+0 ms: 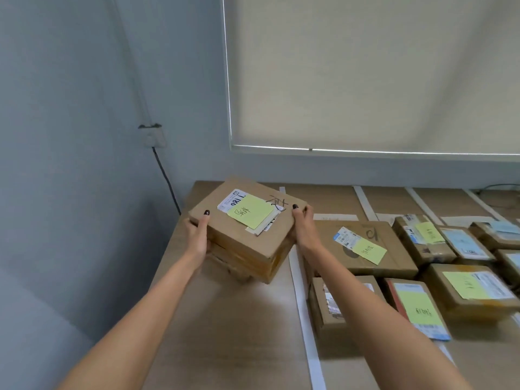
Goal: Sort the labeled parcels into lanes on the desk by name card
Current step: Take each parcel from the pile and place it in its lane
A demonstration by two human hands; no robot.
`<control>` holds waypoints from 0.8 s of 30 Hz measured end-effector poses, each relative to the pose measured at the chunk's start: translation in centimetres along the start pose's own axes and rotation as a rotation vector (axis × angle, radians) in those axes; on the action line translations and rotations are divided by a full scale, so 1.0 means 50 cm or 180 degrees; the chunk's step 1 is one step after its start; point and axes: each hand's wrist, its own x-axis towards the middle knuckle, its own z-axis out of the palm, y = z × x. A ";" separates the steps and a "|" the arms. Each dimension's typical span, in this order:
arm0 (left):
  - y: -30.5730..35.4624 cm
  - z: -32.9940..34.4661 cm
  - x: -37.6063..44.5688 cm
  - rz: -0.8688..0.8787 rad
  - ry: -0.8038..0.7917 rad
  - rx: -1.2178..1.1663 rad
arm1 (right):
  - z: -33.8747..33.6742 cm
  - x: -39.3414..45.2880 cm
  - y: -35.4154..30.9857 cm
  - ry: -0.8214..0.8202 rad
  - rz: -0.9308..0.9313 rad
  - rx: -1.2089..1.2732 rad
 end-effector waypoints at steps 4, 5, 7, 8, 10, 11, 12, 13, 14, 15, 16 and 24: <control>0.011 -0.030 -0.123 0.0036 -0.0500 -0.0057 | -0.080 -0.086 -0.047 0.0002 0.0099 0.0199; 0.012 -0.036 -0.148 0.0015 -0.0601 -0.0109 | -0.096 -0.110 -0.054 -0.0005 0.0100 0.0226; 0.015 -0.041 -0.192 0.0003 -0.0723 -0.0173 | -0.120 -0.152 -0.062 -0.0003 0.0078 0.0294; 0.019 -0.041 -0.209 0.0002 -0.0715 -0.0190 | -0.129 -0.173 -0.066 0.0012 0.0093 0.0332; 0.029 -0.040 -0.237 0.0051 -0.0482 -0.0219 | -0.141 -0.213 -0.071 0.0098 0.0195 0.0445; 0.035 -0.039 -0.250 0.0098 -0.0344 -0.0269 | -0.145 -0.234 -0.072 0.0136 0.0260 0.0536; 0.041 -0.035 -0.262 0.0162 -0.0269 -0.0325 | -0.146 -0.254 -0.072 0.0150 0.0312 0.0629; 0.045 -0.029 -0.275 0.0223 -0.0264 -0.0342 | -0.146 -0.275 -0.070 0.0157 0.0351 0.0722; 0.049 -0.020 -0.289 0.0282 -0.0301 -0.0299 | -0.145 -0.296 -0.067 0.0179 0.0378 0.0831; 0.049 -0.011 -0.301 0.0317 -0.0338 -0.0227 | -0.144 -0.316 -0.064 0.0224 0.0393 0.0957; 0.050 -0.002 -0.313 0.0327 -0.0374 -0.0134 | -0.143 -0.336 -0.060 0.0284 0.0403 0.1085; 0.037 0.032 -0.375 -0.0242 -0.1323 -0.0645 | -0.135 -0.462 -0.016 0.0700 0.0245 0.0917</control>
